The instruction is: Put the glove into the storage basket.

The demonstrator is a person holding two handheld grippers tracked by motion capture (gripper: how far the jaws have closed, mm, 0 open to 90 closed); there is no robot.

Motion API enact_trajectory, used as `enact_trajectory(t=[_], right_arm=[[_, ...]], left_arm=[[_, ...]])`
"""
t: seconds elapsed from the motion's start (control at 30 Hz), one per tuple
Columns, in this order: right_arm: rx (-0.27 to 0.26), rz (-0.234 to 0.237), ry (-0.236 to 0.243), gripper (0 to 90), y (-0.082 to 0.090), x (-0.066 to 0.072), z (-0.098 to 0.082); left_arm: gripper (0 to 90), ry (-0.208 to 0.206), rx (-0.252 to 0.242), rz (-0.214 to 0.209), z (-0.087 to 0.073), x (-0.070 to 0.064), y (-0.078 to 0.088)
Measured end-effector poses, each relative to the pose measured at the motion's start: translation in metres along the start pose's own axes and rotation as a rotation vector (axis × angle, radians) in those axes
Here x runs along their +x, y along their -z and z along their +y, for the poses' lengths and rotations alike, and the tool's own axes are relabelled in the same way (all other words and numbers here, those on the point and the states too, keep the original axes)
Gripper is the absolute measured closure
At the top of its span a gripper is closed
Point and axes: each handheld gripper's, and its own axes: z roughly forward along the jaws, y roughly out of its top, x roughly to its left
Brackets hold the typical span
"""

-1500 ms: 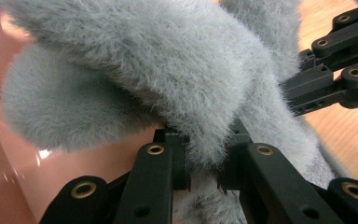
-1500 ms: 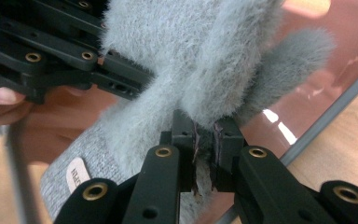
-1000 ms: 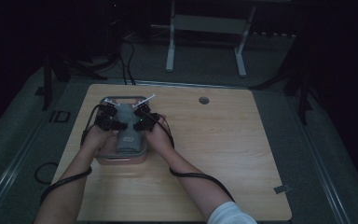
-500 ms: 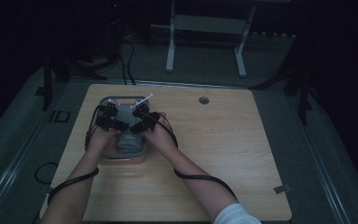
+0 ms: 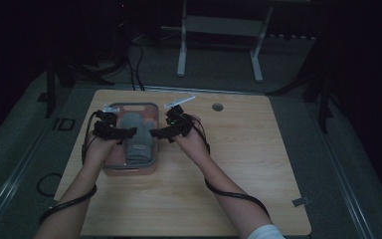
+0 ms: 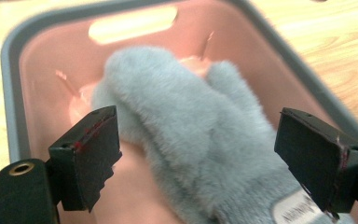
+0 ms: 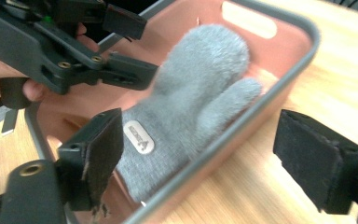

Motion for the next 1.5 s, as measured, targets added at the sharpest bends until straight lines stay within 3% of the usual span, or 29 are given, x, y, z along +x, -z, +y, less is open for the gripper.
enact_trajectory(t=[0.1, 0.17, 0.23, 0.27, 0.3, 0.4, 0.63, 0.7, 0.93, 1.0, 1.2, 1.33, 1.5], right_arm=[[-0.021, 0.002, 0.031, 15.8, 0.015, -0.002, -0.007], [-0.027, -0.008, 0.059, 15.4, 0.023, -0.003, -0.013], [-0.029, -0.013, 0.071, 15.4, 0.026, -0.004, -0.016], [-0.029, -0.013, 0.071, 15.0, 0.026, -0.004, -0.016], [-0.032, -0.012, 0.075, 14.7, 0.037, -0.007, -0.026], [-0.041, -0.018, 0.082, 14.7, 0.047, -0.011, -0.036], [-0.052, -0.008, 0.104, 14.8, 0.068, -0.012, -0.06], [-0.046, -0.003, 0.115, 14.8, 0.073, -0.013, -0.068], [-0.049, 0.02, 0.119, 14.8, 0.092, -0.017, -0.098], [-0.04, 0.006, 0.123, 14.8, 0.097, -0.021, -0.107], [-0.036, -0.011, 0.112, 14.8, 0.109, -0.034, -0.13], [-0.033, -0.021, 0.124, 14.8, 0.114, -0.039, -0.143], [-0.033, -0.025, 0.129, 14.9, 0.118, -0.044, -0.162]], left_arm=[[13.8, -0.029, -0.053, -0.028, -0.004, -0.009, 0.01], [13.9, -0.039, -0.07, -0.068, -0.007, -0.016, 0.015], [13.9, -0.039, -0.07, -0.068, -0.007, -0.016, 0.015], [13.9, -0.066, -0.092, -0.101, -0.012, -0.029, 0.019], [13.9, -0.074, -0.099, -0.109, -0.014, -0.033, 0.021], [13.9, -0.093, -0.117, -0.165, -0.017, -0.045, 0.025], [13.9, -0.167, -0.189, -0.223, -0.025, -0.08, 0.034], [13.9, -0.217, -0.202, -0.243, -0.026, -0.092, 0.036], [13.9, -0.297, -0.185, -0.347, -0.034, -0.123, 0.026], [13.9, -0.316, -0.175, -0.356, -0.037, -0.13, 0.021], [14.1, -0.336, -0.188, -0.442, -0.048, -0.143, 0.009], [14.1, -0.373, -0.174, -0.453, -0.056, -0.152, 0.002], [14.1, -0.379, -0.158, -0.491, -0.066, -0.162, -0.007]])
